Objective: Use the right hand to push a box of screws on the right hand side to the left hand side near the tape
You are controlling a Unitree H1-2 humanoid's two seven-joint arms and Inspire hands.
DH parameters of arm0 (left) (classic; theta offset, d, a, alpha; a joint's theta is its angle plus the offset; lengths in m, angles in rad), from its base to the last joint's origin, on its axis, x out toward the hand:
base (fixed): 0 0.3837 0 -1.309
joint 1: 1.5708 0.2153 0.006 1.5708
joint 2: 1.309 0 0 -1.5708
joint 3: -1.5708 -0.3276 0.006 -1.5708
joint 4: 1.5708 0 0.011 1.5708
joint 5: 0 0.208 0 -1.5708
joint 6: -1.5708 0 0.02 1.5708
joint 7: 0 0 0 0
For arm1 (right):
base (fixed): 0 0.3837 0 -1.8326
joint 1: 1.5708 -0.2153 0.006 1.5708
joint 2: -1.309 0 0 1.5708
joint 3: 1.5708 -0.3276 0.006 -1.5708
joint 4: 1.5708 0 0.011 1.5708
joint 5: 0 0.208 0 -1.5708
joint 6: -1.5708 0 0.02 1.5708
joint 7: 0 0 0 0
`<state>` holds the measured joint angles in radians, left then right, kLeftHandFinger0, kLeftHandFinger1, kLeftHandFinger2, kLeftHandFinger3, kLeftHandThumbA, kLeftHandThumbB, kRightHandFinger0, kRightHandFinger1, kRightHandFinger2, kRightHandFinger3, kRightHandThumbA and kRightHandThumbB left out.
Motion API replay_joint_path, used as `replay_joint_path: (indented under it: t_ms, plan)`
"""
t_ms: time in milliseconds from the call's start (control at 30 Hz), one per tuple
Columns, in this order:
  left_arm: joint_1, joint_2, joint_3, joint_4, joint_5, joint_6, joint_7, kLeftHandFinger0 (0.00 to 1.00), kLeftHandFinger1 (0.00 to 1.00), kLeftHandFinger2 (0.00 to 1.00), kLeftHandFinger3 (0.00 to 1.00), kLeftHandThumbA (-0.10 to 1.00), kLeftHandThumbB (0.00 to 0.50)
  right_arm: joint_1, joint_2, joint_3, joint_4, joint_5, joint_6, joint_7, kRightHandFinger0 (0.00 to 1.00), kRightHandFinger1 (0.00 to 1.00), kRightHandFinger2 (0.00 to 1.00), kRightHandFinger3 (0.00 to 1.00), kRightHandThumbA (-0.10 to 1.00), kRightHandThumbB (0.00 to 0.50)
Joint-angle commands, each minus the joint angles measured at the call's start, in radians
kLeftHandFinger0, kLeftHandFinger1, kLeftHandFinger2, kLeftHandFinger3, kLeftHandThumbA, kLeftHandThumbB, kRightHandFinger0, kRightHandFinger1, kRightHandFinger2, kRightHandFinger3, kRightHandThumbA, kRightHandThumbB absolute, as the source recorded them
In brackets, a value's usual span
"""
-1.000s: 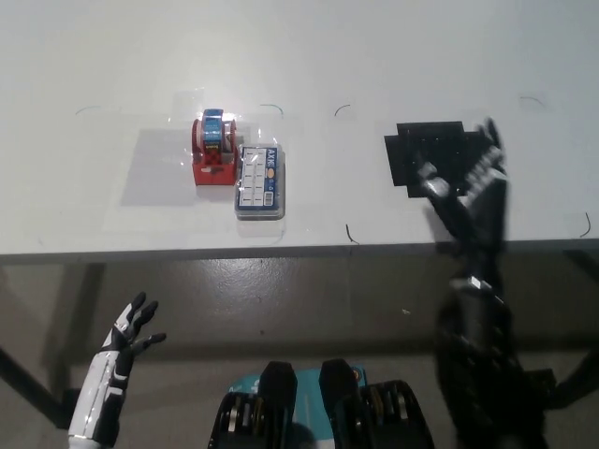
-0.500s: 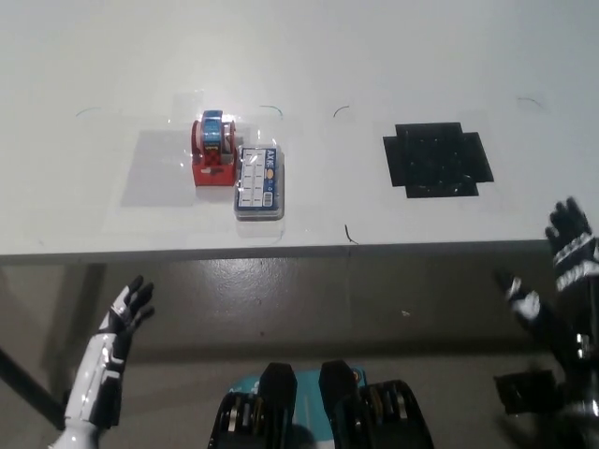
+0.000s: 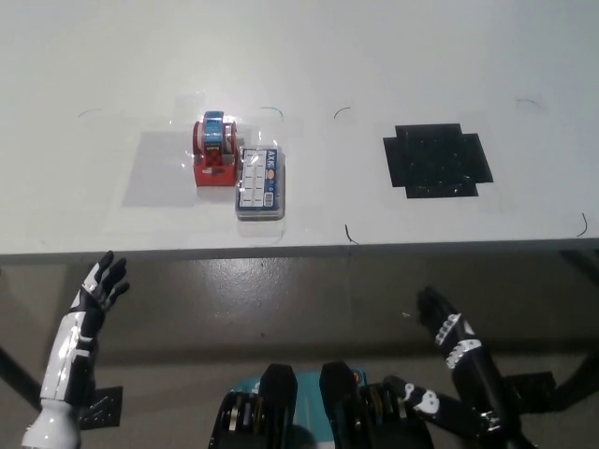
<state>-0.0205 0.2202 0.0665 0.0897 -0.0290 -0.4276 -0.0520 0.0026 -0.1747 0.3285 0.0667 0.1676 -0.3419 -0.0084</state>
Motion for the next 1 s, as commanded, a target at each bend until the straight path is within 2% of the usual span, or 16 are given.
replay_joint_path:
  t_ms: [0,67,200,400,467,500,733,967]
  plan:
    - [-0.013,0.006,0.001,-0.002,-0.019,-0.028,-0.017,1.0,1.0,1.0,1.0,1.0,0.416,-0.019,0.018,-0.027,-0.002,0.018,-0.005,0.066,1.0,1.0,1.0,1.0,1.0,0.248]
    - [-0.011,0.0,-0.003,-0.008,-0.022,-0.015,-0.019,1.0,1.0,1.0,1.0,1.0,0.417,-0.015,0.02,-0.039,0.005,0.026,-0.005,0.078,1.0,1.0,1.0,1.0,1.0,0.255]
    - [-0.019,-0.006,-0.002,-0.005,-0.015,-0.012,-0.017,1.0,1.0,1.0,1.0,1.0,0.433,-0.021,0.03,-0.067,0.006,0.035,-0.002,0.087,1.0,1.0,1.0,1.0,1.0,0.226]
    - [-0.039,0.0,-0.014,0.021,-0.03,-0.01,-0.045,1.0,1.0,1.0,1.0,1.0,0.448,-0.041,0.048,-0.125,0.041,0.017,-0.023,0.08,1.0,1.0,1.0,1.0,1.0,0.215]
    - [-0.04,0.004,-0.015,0.034,-0.02,-0.007,-0.046,1.0,1.0,1.0,1.0,1.0,0.482,-0.041,0.053,-0.148,0.047,0.007,-0.015,0.07,1.0,1.0,1.0,1.0,1.0,0.21]
    - [-0.039,0.007,-0.015,0.042,-0.011,-0.001,-0.046,1.0,1.0,1.0,1.0,1.0,0.5,-0.04,0.055,-0.163,0.041,-0.002,-0.007,0.06,1.0,1.0,1.0,1.0,1.0,0.232]
    - [-0.025,0.005,-0.019,0.069,-0.001,0.008,-0.046,1.0,1.0,1.0,1.0,1.0,0.492,-0.041,0.068,-0.215,0.041,0.0,-0.001,0.066,1.0,1.0,1.0,1.0,1.0,0.219]
    - [-0.017,-0.014,-0.016,0.116,-0.006,-0.013,-0.035,1.0,1.0,1.0,1.0,1.0,0.482,-0.047,0.051,-0.241,0.054,-0.007,0.029,0.083,1.0,1.0,1.0,1.0,1.0,0.231]
